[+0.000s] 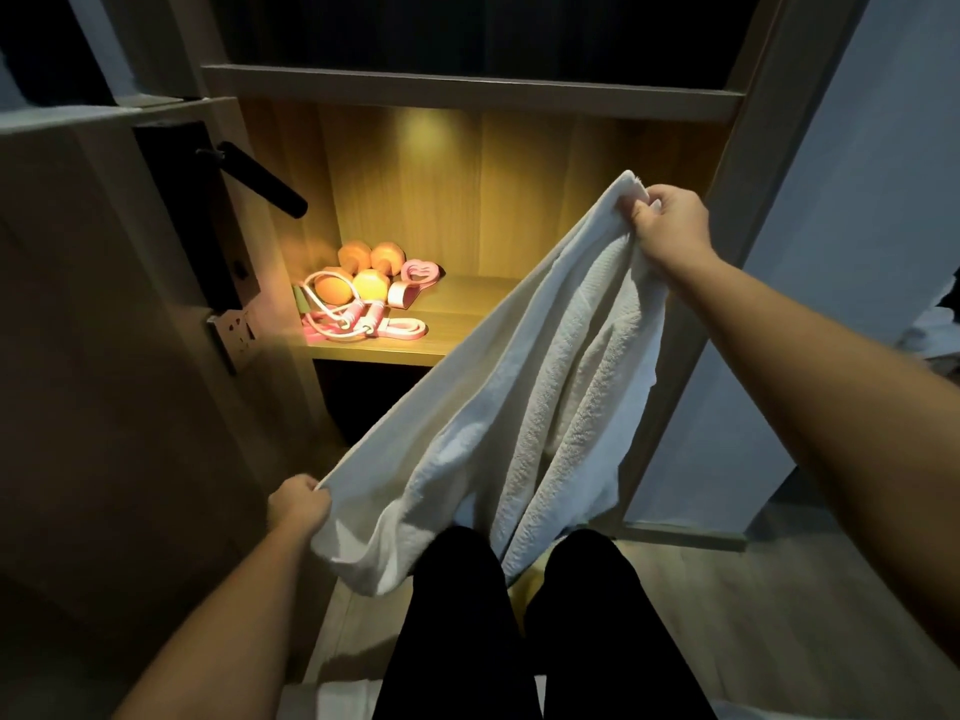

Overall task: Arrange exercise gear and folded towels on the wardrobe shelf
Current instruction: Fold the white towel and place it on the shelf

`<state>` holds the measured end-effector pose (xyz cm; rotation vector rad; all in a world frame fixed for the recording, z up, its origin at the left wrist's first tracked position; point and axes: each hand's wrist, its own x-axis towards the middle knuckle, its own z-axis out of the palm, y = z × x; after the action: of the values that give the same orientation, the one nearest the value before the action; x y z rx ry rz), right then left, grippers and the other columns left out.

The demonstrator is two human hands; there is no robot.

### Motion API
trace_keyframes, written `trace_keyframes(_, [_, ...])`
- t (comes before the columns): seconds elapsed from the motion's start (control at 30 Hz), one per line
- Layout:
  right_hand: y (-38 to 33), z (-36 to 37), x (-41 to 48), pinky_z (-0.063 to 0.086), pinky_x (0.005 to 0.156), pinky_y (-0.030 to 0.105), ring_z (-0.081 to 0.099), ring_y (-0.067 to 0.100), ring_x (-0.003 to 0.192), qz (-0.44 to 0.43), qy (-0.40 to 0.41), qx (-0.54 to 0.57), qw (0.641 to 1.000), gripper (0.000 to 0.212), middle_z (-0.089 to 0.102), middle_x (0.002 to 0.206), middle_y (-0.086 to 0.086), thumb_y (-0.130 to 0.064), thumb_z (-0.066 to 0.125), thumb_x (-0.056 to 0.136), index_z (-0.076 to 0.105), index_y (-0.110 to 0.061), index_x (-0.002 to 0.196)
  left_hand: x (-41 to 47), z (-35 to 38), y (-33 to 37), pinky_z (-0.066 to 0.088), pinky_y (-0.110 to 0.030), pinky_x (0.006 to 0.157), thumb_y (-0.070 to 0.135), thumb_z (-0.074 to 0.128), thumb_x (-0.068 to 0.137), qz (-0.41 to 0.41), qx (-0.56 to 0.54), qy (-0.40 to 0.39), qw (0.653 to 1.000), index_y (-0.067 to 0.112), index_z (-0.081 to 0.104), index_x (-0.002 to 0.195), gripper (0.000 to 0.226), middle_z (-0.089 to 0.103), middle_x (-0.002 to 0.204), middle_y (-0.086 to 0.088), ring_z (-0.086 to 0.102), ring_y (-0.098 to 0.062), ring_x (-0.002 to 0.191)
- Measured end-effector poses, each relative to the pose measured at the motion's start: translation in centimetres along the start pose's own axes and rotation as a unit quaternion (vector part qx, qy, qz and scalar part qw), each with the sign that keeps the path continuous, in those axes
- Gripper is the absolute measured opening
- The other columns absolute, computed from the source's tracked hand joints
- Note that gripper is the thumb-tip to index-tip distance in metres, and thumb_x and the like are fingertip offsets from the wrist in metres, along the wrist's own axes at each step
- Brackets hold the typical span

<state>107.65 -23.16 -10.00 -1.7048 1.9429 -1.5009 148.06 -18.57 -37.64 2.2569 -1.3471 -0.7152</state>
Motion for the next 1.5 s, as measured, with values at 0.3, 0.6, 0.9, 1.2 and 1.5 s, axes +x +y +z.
trace_keyframes(0.3, [1.6,-0.5,-0.3,0.045,0.08,0.025,0.057,0.017,0.091,0.039,0.016,-0.027,0.999,0.021,0.059,0.096,0.005,-0.026,0.044,0.103,0.063,-0.016,0.101,-0.1,-0.7,-5.7,0.053,-0.044,0.086,0.007,0.059,0.091,-0.141,0.081,-0.016,0.987,-0.005,0.063,0.113,0.026,0.062,0.115,-0.027,0.059,-0.041,0.108])
trace_keyframes(0.6, [1.4,-0.9,-0.9,0.045,0.083,0.026,0.056,0.017,0.094,0.052,0.018,-0.033,0.998,0.027,0.058,0.102,0.003,-0.028,0.045,0.103,0.064,-0.013,0.116,-1.1,-0.7,-5.1,0.05,-0.042,0.093,0.007,0.05,0.097,-0.117,0.057,-0.029,0.991,0.002,0.07,0.109,0.024,0.062,0.116,-0.021,0.056,-0.037,0.109])
trace_keyframes(0.9, [-2.0,1.1,-3.2,0.041,0.069,0.025,0.054,0.016,0.088,-0.075,-0.079,-0.063,0.992,0.014,0.059,0.093,0.002,-0.024,0.049,0.101,0.062,-0.02,0.097,-4.0,-3.5,6.5,0.047,-0.041,0.098,0.01,0.059,0.093,0.123,-0.129,-0.044,0.983,0.009,0.064,0.113,0.021,0.064,0.115,-0.011,0.057,-0.027,0.11])
trace_keyframes(1.2, [-3.6,1.2,-5.2,0.05,0.078,0.048,0.06,0.032,0.089,-0.129,-0.137,-0.073,0.98,0.024,0.065,0.091,0.017,-0.023,0.052,0.099,0.067,-0.005,0.097,-11.2,-6.6,25.3,0.044,-0.005,0.069,0.031,0.068,0.085,0.428,-0.26,-0.091,0.861,0.03,0.052,0.116,0.034,0.059,0.105,0.018,0.058,0.004,0.098])
trace_keyframes(1.5, [-1.5,0.5,-5.6,0.05,0.075,0.032,0.058,0.012,0.087,-0.099,-0.211,-0.012,0.972,0.014,0.065,0.09,-0.002,-0.033,0.064,0.091,0.069,-0.019,0.091,-11.4,-5.6,29.9,0.036,-0.019,0.062,-0.001,0.043,0.085,0.39,-0.207,0.001,0.897,0.014,0.068,0.095,0.031,0.063,0.089,-0.001,0.054,-0.017,0.078])
